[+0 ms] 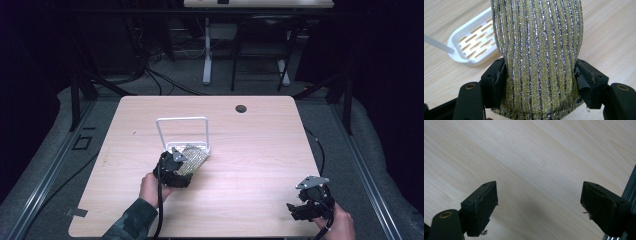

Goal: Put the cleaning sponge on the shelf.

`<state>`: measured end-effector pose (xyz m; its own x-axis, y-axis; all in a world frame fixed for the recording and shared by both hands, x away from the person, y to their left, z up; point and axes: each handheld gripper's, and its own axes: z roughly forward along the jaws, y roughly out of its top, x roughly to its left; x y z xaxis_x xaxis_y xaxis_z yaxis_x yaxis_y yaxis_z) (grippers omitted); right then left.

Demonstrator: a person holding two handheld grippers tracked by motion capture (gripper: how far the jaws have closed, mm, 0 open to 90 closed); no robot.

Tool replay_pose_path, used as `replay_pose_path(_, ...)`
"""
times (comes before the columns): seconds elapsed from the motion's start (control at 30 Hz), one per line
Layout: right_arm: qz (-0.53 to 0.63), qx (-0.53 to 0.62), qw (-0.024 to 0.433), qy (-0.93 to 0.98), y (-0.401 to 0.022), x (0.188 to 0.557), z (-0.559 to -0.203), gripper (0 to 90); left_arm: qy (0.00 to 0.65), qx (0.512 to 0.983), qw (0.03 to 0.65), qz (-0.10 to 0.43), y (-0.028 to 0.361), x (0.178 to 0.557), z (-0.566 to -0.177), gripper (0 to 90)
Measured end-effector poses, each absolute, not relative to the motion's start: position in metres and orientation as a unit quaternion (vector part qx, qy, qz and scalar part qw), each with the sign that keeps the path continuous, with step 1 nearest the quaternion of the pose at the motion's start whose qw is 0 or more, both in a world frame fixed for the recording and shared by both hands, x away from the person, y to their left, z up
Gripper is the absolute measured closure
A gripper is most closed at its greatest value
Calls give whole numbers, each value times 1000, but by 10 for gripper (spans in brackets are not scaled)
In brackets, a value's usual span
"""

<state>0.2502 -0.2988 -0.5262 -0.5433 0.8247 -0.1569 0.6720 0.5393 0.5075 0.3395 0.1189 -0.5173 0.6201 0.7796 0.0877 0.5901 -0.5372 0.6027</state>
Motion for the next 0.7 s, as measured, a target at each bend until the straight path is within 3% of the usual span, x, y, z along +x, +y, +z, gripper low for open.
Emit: replay_pose_path(0.7,195,433,194,858,-298,250,-526,136,427,837,272,206,132,366,-522,321)
